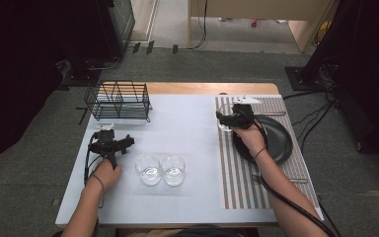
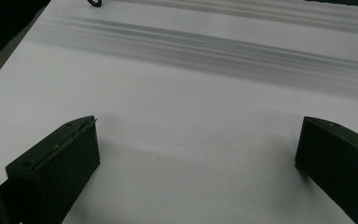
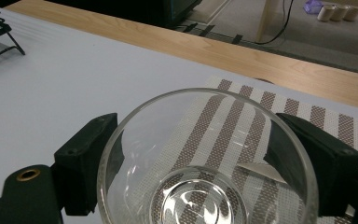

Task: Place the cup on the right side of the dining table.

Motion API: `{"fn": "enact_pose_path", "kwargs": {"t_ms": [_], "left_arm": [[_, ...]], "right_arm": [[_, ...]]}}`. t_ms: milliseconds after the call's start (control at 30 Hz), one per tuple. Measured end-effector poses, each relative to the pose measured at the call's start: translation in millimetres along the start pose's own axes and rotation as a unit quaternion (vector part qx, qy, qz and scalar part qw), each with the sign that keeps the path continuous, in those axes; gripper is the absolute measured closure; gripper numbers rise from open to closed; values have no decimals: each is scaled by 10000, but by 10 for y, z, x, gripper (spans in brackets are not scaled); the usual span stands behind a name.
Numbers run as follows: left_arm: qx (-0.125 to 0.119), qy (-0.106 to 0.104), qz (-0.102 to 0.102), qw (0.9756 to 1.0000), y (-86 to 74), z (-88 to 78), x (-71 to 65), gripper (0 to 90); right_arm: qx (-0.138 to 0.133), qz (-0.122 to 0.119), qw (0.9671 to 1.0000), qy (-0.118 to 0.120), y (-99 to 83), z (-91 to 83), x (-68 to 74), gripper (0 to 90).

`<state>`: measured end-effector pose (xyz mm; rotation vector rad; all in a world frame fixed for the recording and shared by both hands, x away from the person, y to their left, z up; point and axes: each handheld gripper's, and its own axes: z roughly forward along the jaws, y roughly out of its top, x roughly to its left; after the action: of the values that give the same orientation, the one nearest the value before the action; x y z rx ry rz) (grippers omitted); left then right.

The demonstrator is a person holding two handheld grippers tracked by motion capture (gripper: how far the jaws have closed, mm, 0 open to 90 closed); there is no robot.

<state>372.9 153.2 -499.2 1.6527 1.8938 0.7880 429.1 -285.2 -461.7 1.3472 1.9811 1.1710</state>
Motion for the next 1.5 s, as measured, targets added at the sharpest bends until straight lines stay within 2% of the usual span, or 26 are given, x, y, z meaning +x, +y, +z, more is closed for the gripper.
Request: {"fn": "enact_pose_path", "kwargs": {"t_ms": [633,900,1500], "left_arm": [[0,-1,1,10000,0,0,0,0],[0,0,1,10000,0,0,0,0],[2,0,2,10000,0,0,0,0]], "right_arm": [[106,38,9999,-56,74,-62,13,165],[140,-33,9998,-98,101,-89,23,166],[17,-12,9999,-103,200,-198,18,167]]}}
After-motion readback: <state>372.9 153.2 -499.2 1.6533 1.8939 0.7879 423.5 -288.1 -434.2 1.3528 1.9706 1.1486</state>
